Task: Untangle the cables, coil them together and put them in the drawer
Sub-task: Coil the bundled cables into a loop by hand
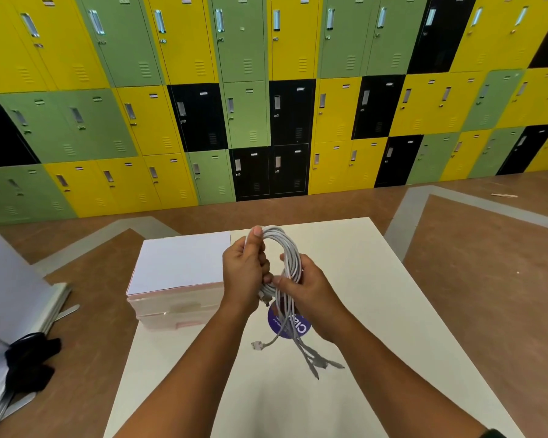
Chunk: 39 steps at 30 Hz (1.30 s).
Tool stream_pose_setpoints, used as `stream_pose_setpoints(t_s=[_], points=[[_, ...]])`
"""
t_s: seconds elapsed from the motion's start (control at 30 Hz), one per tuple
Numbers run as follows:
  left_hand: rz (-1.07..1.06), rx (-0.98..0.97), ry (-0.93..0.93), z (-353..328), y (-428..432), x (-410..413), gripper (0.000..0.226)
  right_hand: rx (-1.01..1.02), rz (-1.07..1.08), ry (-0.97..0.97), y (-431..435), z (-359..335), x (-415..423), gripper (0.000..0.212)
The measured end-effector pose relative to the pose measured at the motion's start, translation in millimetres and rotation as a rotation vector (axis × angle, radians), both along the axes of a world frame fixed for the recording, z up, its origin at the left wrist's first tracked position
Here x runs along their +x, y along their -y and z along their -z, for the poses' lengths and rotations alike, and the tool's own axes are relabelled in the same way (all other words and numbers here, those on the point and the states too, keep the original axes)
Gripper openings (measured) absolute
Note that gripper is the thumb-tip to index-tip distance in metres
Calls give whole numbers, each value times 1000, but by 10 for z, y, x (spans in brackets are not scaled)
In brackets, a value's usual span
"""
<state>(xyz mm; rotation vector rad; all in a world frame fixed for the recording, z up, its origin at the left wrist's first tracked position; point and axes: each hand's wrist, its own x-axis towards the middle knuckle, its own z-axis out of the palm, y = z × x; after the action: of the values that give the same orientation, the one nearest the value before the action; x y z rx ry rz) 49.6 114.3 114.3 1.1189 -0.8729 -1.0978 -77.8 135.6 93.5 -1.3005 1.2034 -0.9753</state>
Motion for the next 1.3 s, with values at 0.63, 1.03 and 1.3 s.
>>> stream_pose_setpoints(t_s=[0.63,1.03,1.3], points=[[-61,-5,-117,29,-15,2,40,-115,44,-100,82,-4,60,25],[198,93,283,176,68,140,30,-187,165,-334,229,-156,-27,19],[199,78,280,175,55,147,36,-180,160,-354,223,-161,-22,19]])
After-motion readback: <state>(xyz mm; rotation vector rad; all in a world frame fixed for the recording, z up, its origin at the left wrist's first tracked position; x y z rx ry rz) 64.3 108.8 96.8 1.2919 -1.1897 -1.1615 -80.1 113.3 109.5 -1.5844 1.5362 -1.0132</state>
